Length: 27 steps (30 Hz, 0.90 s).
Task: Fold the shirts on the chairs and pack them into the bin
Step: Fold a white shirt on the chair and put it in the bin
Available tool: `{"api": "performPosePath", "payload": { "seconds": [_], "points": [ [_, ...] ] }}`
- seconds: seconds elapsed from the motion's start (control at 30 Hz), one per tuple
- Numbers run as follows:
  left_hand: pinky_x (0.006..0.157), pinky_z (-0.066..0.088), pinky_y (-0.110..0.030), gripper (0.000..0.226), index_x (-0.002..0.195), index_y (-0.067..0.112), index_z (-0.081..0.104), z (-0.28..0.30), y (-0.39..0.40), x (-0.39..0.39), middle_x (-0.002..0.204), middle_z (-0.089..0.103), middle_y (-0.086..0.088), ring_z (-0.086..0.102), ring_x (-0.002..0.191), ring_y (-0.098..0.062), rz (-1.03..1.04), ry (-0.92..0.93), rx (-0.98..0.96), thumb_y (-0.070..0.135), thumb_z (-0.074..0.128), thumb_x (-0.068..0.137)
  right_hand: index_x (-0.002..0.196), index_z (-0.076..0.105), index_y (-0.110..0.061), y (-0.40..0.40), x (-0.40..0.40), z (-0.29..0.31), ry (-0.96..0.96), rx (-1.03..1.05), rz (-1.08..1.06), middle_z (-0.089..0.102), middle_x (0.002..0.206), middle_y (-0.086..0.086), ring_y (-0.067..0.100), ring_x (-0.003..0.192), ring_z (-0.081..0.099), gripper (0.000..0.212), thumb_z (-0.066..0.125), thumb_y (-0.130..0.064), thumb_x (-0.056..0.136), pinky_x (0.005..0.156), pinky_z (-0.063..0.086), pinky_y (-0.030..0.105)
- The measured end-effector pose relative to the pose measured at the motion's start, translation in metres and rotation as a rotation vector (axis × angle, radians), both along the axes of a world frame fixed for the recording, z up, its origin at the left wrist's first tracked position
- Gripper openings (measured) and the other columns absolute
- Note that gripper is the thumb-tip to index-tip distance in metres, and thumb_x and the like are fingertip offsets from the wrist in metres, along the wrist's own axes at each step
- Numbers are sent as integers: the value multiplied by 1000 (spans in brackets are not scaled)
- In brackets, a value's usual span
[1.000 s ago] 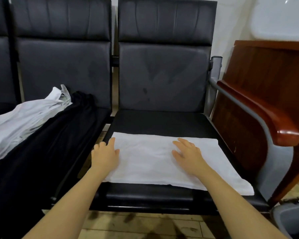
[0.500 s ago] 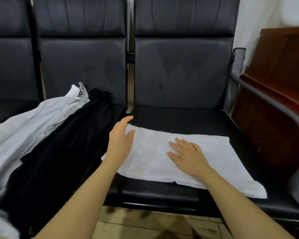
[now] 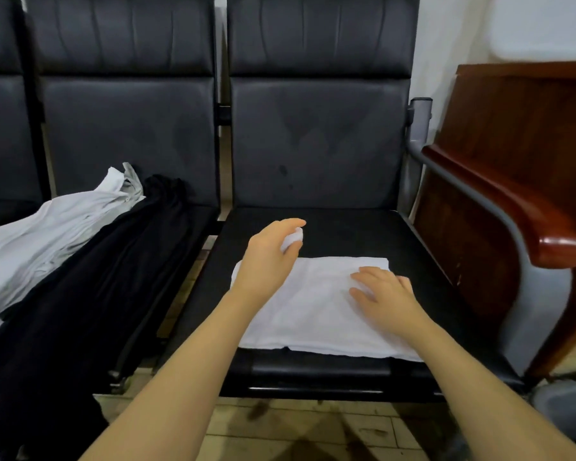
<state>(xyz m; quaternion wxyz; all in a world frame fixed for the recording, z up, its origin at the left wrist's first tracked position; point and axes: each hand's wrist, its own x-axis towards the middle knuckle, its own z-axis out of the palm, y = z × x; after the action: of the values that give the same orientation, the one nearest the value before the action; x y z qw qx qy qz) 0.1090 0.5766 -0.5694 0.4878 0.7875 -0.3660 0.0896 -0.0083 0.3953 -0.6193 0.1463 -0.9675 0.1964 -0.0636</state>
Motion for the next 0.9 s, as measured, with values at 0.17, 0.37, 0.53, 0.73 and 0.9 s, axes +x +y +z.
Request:
{"api": "performPosePath", "payload": {
  "seconds": [0.17, 0.37, 0.53, 0.73, 0.9],
  "points": [
    [97, 35, -19, 35, 131, 22, 54, -2, -44, -25, 123, 60, 2, 53, 114, -13, -78, -109, 127, 18, 51, 96, 141, 40, -32, -11, -25, -7, 33, 25, -62, 34, 150, -11, 9, 138, 27, 42, 36, -42, 100, 111, 10, 32],
    [90, 23, -12, 36, 132, 21, 53, -3, -84, -43, 122, 59, 3, 46, 111, -11, -123, -151, 154, 14, 51, 96, 118, 58, -26, -16, -23, -16, -191, 227, -216, 54, 121, -10, 10, 118, 46, 25, 42, -30, 99, 102, 16, 29],
    [101, 39, -27, 39, 132, 27, 52, -15, -106, -42, 118, 60, 6, 51, 112, -14, -237, -8, 205, 17, 55, 94, 90, 56, -25, -23, -29, -14, -435, 438, -372, 55, 93, -8, 8, 86, 54, 14, 45, -23, 98, 102, 36, 41],
    [98, 39, -34, 33, 127, 24, 57, -21, -109, -23, 110, 56, 9, 53, 105, -9, -176, -57, 210, 24, 56, 94, 104, 57, -25, -27, -21, -7, -417, 382, -380, 58, 103, -9, 7, 98, 54, 12, 48, -31, 98, 97, 22, 27],
    [92, 21, -20, 28, 125, 24, 56, -35, -85, -3, 123, 52, 10, 45, 115, -10, -46, -131, 363, 26, 47, 98, 109, 56, -27, -33, 4, -3, -460, 392, -374, 56, 110, -9, 10, 104, 53, 25, 61, -42, 89, 98, 25, 29]
  ]
}}
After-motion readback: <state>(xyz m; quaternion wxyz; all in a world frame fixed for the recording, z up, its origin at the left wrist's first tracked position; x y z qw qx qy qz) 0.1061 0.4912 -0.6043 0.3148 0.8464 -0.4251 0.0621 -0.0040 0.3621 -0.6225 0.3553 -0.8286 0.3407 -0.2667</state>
